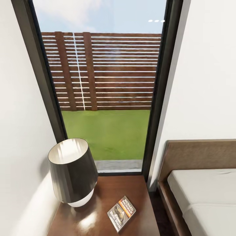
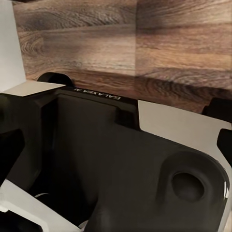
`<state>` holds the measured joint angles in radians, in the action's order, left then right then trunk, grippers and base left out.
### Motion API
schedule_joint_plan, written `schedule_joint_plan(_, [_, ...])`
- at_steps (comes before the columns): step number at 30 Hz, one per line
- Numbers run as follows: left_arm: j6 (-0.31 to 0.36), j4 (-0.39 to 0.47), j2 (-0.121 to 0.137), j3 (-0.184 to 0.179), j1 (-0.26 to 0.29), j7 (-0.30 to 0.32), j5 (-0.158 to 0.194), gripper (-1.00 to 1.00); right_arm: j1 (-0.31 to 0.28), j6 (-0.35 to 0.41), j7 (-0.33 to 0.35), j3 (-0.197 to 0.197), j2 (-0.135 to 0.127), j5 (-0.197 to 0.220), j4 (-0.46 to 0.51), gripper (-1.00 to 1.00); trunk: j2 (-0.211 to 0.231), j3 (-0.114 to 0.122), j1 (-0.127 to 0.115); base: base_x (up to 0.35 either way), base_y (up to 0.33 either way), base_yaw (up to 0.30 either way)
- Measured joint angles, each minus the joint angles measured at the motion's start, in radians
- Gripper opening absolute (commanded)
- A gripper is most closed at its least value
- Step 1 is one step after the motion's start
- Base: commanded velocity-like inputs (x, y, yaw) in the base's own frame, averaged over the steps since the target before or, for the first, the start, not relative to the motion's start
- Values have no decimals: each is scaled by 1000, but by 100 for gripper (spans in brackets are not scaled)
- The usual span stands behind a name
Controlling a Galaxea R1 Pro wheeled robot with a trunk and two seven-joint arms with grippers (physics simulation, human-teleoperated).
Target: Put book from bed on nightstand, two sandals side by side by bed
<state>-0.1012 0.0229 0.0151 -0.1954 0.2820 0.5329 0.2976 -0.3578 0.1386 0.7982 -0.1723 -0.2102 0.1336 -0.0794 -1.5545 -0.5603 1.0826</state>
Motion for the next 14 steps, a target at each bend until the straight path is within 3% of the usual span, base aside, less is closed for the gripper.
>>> schedule_joint_plan(14, [0,0,0,0,0,0,-1,100,0,0,0,0,3,-2,0,100,0,0,0,0,0,0])
